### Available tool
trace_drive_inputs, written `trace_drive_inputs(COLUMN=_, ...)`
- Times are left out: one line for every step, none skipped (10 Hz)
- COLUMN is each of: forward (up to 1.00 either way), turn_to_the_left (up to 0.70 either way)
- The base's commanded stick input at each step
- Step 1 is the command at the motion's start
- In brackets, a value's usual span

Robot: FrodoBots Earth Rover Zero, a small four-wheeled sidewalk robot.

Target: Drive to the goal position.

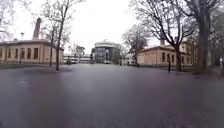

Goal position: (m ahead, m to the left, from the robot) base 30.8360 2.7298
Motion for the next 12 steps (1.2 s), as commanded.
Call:
trace_drive_inputs(forward=0.85, turn_to_the_left=0.0)
trace_drive_inputs(forward=0.85, turn_to_the_left=0.0)
trace_drive_inputs(forward=0.85, turn_to_the_left=0.0)
trace_drive_inputs(forward=0.85, turn_to_the_left=0.0)
trace_drive_inputs(forward=0.85, turn_to_the_left=0.0)
trace_drive_inputs(forward=0.85, turn_to_the_left=0.0)
trace_drive_inputs(forward=0.85, turn_to_the_left=0.0)
trace_drive_inputs(forward=0.85, turn_to_the_left=0.0)
trace_drive_inputs(forward=0.85, turn_to_the_left=0.0)
trace_drive_inputs(forward=0.85, turn_to_the_left=0.0)
trace_drive_inputs(forward=0.85, turn_to_the_left=0.0)
trace_drive_inputs(forward=0.85, turn_to_the_left=0.0)
